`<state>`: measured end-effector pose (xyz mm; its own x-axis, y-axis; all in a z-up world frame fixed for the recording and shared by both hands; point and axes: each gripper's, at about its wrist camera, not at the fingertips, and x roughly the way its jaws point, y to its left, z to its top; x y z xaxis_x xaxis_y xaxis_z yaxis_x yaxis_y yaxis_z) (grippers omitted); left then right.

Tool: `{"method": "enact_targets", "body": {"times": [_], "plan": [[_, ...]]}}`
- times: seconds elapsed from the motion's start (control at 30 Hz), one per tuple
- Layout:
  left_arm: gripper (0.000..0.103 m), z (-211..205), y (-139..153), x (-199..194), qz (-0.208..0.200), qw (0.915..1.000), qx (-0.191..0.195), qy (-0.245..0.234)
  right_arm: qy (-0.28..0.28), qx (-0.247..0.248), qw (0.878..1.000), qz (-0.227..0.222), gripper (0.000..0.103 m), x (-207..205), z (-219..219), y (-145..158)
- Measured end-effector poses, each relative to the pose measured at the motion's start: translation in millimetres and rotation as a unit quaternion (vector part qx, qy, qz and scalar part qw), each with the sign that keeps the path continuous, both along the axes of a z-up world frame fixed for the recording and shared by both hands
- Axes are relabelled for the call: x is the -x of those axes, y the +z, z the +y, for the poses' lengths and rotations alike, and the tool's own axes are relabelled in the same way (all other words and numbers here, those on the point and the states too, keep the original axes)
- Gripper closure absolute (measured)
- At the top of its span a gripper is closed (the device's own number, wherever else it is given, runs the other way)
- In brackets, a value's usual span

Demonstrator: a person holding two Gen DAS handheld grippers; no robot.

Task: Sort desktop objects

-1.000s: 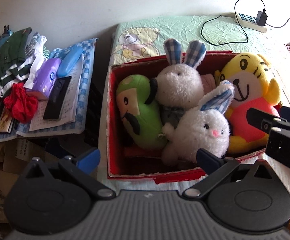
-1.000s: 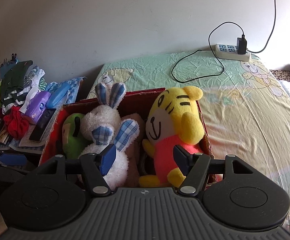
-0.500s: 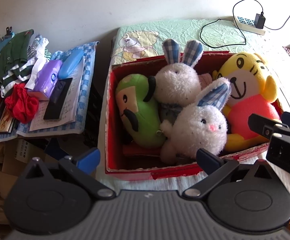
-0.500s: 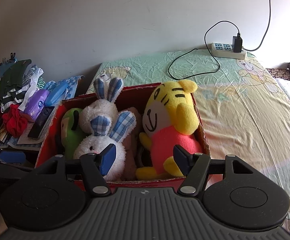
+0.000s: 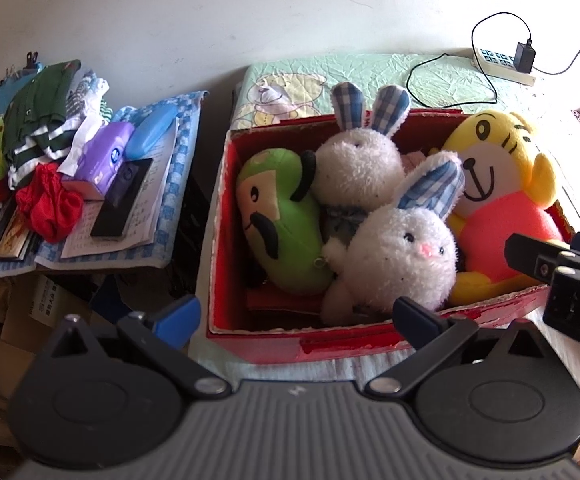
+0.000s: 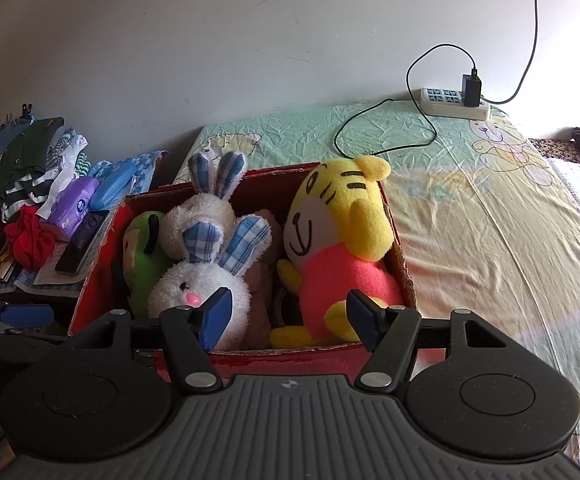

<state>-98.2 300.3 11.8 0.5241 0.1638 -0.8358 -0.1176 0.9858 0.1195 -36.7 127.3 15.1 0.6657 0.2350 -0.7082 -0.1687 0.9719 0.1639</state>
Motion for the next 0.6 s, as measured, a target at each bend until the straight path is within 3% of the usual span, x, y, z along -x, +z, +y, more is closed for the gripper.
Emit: {"method": "enact_targets", "body": {"times": [0.6], "plan": [[0.001, -0.3, 5.1, 10.4, -0.021, 0.9996, -0.013, 0.009, 0.004, 0.002, 1.0, -0.006, 0.037, 6.6, 1.5, 2.4]]}}
